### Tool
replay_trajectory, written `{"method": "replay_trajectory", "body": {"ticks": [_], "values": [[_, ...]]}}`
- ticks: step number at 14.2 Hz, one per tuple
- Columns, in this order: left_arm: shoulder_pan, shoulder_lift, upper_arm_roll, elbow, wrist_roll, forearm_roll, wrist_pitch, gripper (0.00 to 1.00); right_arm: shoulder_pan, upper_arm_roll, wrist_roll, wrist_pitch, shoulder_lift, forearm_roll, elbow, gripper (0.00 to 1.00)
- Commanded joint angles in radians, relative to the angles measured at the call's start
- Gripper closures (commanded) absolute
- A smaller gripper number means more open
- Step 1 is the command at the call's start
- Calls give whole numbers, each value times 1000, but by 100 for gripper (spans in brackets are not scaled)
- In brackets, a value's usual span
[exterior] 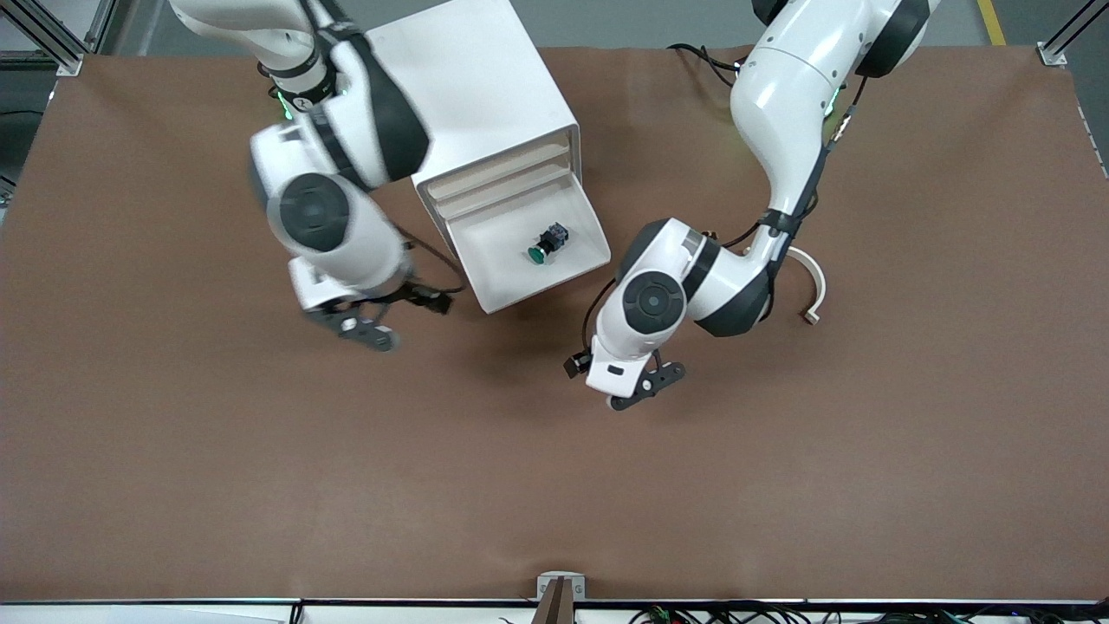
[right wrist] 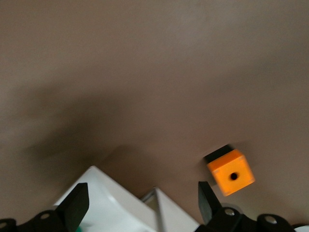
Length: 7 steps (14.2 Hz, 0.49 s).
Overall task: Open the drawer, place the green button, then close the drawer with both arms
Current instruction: 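Release the button in the drawer and withdraw the right gripper, then push the drawer shut with the left gripper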
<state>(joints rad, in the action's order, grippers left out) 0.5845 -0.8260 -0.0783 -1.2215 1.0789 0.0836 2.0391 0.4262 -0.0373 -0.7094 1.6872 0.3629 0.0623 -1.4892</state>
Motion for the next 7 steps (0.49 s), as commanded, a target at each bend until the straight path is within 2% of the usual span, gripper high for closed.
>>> {"method": "replay_trajectory", "body": {"ticks": [1, 3, 7], "values": [[31, -4, 2, -12, 35, -31, 47, 1, -150, 24, 271, -38, -39, -21, -13, 0], [58, -18, 2, -12, 44, -31, 72, 1, -251, 25, 448, -50, -53, -50, -14, 0], [101, -36, 2, -10, 61, -31, 82, 1, -366, 25, 675, -66, -82, -107, -20, 0]]}}
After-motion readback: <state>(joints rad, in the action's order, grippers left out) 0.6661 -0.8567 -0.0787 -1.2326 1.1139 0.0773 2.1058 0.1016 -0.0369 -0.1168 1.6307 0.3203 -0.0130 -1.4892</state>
